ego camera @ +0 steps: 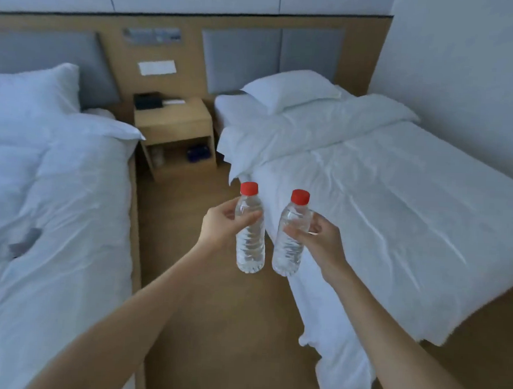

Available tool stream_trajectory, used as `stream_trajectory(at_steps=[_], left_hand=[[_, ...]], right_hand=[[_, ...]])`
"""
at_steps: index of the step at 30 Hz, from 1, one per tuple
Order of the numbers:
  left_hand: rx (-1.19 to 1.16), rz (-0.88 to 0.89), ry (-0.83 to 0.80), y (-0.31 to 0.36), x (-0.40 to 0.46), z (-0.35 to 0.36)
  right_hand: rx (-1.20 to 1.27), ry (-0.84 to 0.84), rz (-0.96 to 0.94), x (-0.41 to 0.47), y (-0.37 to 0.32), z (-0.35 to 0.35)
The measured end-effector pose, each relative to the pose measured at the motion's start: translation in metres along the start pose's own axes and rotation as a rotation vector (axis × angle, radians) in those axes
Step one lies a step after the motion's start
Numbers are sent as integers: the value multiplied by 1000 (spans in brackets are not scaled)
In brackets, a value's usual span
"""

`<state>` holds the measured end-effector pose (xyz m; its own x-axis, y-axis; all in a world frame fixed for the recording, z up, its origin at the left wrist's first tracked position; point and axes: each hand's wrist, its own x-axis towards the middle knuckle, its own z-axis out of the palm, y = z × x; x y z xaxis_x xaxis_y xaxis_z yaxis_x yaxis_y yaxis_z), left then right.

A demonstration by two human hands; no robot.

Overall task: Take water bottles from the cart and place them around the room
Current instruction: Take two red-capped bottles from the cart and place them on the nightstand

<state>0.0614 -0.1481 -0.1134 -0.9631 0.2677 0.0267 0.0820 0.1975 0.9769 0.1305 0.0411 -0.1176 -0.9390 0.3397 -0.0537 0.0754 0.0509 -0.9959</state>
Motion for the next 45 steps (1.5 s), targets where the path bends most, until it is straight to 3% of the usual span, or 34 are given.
stream_trajectory(at_steps=[11,19,26,36,45], left_hand=[[6,-5,421,-44,191,-155],[-23,-49,567,-49,360,-232],[-23,-82,571,-97,489,-301],[54,-72,492,-141,701,-425],[41,-101,420,-174,870,-461]], right_hand=[[-10,-367,-68,237,-16,192],[-27,-420,-82,421,-56,287],[-52,-460,-49,543,-42,379],[-87,-389,0,733,-55,510],[-91,-343,48,897,-42,570]])
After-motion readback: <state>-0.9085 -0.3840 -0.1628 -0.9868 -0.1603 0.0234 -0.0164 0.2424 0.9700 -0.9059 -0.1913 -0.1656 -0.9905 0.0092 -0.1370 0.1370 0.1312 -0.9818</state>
